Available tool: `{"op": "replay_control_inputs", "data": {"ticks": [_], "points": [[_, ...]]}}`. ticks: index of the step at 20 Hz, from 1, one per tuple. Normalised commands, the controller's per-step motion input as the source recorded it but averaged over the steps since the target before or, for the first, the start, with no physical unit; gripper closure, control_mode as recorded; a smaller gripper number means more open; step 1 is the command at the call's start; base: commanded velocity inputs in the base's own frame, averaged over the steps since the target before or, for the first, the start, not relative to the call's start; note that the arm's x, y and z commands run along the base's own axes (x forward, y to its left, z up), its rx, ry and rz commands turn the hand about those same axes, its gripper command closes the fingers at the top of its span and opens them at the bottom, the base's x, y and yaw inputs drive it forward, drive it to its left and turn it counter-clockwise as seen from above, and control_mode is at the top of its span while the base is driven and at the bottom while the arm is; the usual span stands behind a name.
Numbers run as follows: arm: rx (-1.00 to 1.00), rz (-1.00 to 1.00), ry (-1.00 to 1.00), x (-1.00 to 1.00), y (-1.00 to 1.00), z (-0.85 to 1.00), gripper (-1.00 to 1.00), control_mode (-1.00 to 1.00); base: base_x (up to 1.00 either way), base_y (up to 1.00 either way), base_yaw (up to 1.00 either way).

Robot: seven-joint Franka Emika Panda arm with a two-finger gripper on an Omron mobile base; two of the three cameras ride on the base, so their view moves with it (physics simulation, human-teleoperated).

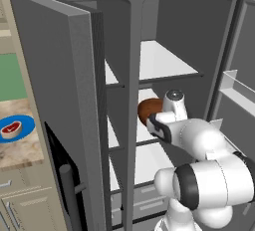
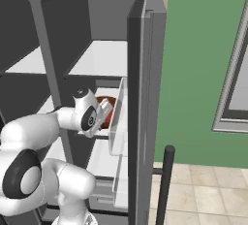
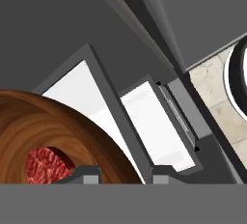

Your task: Place one of the steaks on the plate and the other in the bowl. Then place the bowl in the fridge.

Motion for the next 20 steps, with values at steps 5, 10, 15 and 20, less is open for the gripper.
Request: {"op": "replay_control_inputs", "data": {"ticks": [5, 10, 15, 20], "points": [[0.0, 0.0, -0.1, 0.26, 0.0, -0.27, 1.0, -1.0, 0.0, 0.0, 0.0], [0.0, 0.0, -0.07, 0.19, 0.0, -0.19, 1.0, -1.0, 0.0, 0.0, 0.0], [0.0, 0.0, 0.0, 0.05, 0.06, -0.02, 1.0, -1.0, 0.0, 0.0, 0.0], [0.0, 0.01, 0.0, 0.24, 0.1, 0.0, 1.0, -1.0, 0.0, 0.0, 0.0]]}}
